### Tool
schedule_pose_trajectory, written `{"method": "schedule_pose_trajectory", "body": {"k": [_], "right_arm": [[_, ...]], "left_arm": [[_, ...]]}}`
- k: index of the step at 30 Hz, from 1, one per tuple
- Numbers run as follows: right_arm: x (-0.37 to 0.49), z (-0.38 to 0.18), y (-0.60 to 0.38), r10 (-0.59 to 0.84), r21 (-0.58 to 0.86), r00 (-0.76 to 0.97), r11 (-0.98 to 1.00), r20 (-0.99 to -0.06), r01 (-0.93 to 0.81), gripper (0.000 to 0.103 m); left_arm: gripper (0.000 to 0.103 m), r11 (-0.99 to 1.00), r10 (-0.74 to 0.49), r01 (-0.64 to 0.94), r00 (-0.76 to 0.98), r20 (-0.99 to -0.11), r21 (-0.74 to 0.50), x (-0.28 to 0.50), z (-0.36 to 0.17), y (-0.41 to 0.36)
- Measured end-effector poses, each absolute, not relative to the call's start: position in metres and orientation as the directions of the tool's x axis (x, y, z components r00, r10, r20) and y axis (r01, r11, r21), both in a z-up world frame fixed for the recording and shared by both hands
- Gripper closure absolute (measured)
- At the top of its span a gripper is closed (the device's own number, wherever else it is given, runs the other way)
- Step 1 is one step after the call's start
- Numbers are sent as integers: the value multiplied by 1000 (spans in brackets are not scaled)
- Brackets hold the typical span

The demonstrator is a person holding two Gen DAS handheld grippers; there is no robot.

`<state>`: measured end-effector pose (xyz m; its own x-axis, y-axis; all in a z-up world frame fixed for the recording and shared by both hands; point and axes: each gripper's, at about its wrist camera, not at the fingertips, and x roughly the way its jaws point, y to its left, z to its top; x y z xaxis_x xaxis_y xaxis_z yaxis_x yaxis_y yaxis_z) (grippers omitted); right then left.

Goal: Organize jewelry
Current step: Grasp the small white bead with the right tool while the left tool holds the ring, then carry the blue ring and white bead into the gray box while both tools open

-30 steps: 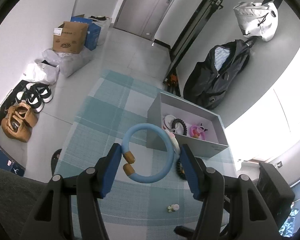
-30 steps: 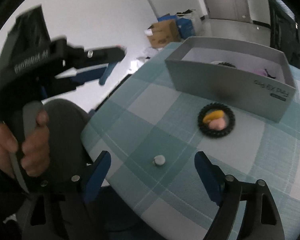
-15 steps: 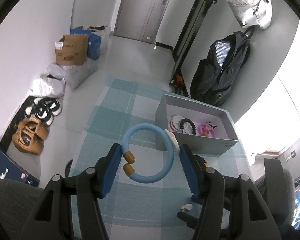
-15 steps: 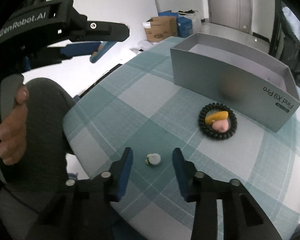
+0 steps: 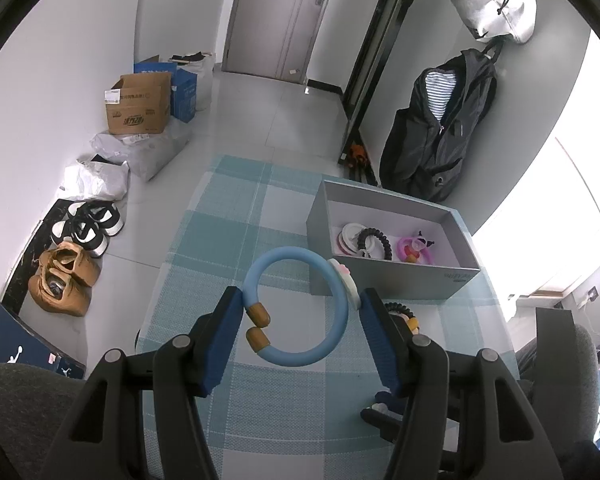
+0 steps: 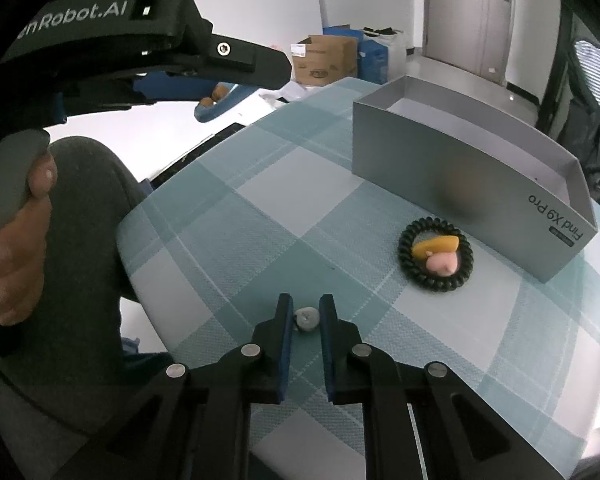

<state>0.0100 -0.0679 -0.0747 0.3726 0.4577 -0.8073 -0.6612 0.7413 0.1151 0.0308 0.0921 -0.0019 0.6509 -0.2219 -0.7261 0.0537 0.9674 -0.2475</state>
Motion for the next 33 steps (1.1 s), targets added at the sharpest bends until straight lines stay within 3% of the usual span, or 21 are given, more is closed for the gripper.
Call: {"method": "schedule_pose_trajectory", "body": {"k": [21, 33], "right_arm": [[53, -38, -148, 572, 384, 455, 810, -682, -443, 91], [83, -18, -179, 581, 439, 518, 814, -628, -380, 91]], "left_arm": [[48, 961, -269, 115, 592, -760, -251, 49, -5, 62], [48, 946, -323, 158, 559, -764, -284, 78, -3, 43]]}}
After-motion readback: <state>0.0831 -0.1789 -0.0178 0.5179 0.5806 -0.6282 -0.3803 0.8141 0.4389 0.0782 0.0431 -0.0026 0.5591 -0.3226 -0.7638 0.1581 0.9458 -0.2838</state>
